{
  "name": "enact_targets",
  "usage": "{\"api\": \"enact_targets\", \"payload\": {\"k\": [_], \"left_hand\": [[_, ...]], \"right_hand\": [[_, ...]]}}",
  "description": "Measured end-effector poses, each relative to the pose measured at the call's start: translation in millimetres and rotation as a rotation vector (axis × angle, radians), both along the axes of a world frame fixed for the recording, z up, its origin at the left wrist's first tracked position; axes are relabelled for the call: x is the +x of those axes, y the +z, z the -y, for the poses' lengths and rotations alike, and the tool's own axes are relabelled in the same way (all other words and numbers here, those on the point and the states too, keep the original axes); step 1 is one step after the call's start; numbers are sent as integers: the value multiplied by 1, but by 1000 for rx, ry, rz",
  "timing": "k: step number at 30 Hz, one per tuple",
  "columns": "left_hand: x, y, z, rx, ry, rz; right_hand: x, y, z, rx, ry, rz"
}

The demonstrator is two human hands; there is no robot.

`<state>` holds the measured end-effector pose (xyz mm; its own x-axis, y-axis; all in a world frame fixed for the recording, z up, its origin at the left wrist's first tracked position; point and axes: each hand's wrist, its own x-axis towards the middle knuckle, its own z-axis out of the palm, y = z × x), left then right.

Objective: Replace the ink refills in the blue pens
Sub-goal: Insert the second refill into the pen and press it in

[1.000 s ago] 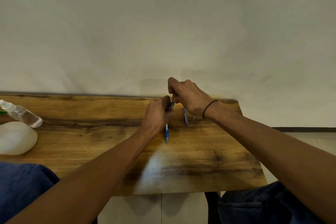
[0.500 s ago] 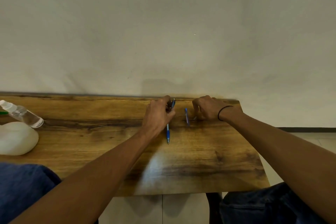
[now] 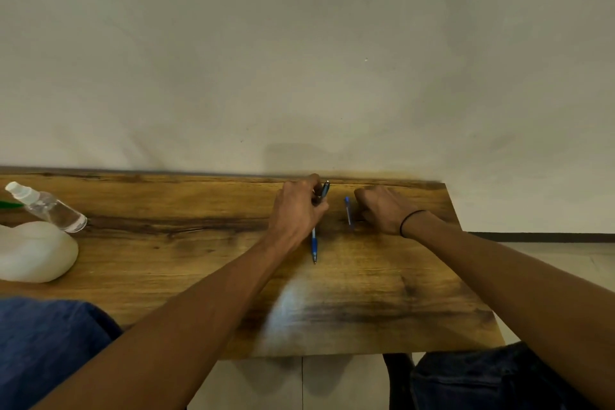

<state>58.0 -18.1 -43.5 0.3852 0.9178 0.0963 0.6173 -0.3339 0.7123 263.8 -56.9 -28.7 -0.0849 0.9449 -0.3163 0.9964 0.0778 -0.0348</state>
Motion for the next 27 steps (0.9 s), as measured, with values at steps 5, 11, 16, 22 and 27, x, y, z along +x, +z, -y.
{"api": "enact_targets", "payload": {"k": [5,11,16,22,27], "left_hand": [[0,1,0,7,7,-9],[2,3,-1,3,15,-34],[3,3,-1,-40,25,-28],[3,5,1,-49,10,-18],[2,7,1,-54,23,-14]], "right_hand": [[-16,37,-19,184,-51,-306],[-36,70,-24,317,82,-519],[-41,75,-21,286,177,-446],[-49,75,-22,186,202,-305],[-54,75,-28,190,164,-268]]}}
